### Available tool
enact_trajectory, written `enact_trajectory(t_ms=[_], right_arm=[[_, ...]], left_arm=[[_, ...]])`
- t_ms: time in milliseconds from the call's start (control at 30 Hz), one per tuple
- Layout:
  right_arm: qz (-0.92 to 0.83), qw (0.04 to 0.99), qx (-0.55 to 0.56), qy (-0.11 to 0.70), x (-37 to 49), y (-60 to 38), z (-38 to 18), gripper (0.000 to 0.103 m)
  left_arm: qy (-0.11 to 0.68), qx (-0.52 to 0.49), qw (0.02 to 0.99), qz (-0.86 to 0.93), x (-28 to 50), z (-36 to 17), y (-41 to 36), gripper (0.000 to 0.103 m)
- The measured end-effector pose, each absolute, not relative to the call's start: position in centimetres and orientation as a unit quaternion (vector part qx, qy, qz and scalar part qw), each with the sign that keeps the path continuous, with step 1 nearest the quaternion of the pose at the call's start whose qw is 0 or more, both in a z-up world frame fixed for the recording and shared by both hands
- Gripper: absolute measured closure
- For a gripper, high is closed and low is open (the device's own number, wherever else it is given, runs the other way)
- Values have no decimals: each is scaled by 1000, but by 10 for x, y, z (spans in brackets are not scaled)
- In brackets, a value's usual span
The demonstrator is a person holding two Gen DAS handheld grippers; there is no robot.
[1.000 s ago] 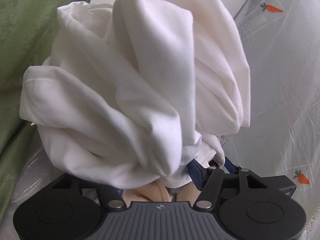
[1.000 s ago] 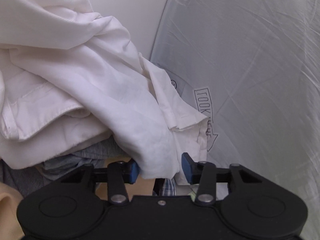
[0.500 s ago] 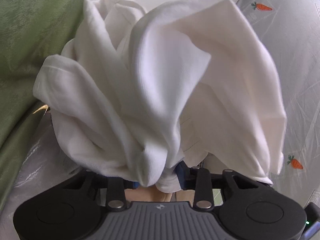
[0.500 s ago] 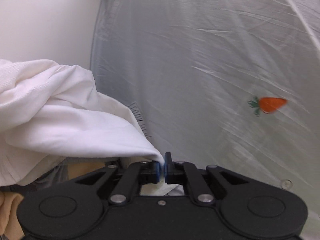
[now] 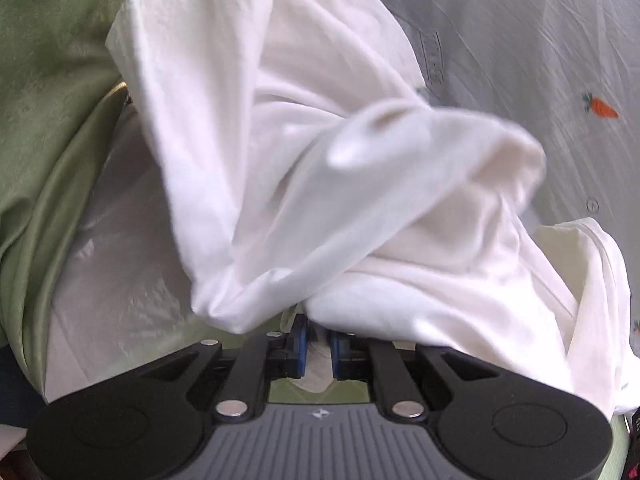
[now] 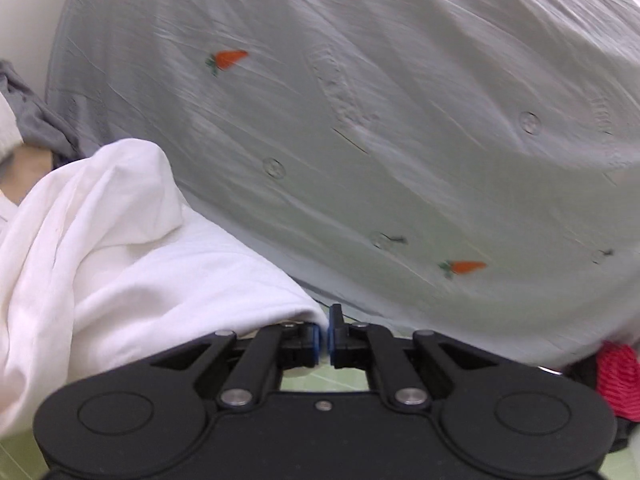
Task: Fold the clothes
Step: 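Grasp the white trousers from the heap with both grippers, then lift the white trousers and lay them flat on the mat with both grippers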
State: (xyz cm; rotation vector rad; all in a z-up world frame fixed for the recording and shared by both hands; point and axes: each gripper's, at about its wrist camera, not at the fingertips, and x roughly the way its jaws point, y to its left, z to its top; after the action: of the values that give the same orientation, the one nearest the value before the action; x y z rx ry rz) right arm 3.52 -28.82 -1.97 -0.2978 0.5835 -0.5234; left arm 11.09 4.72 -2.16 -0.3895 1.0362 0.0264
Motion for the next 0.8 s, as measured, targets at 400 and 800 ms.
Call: enact_trajectory(t_ms=[400,800], right_arm=[[-433,815,-104,370,-160,-449,-54,99],[-441,795,55,413,-279,-558,-42,61]], left_arm=[[538,-145,828,-64,0,-44,-74,102],[560,-123,818,-47,-59,-56,-148,76]])
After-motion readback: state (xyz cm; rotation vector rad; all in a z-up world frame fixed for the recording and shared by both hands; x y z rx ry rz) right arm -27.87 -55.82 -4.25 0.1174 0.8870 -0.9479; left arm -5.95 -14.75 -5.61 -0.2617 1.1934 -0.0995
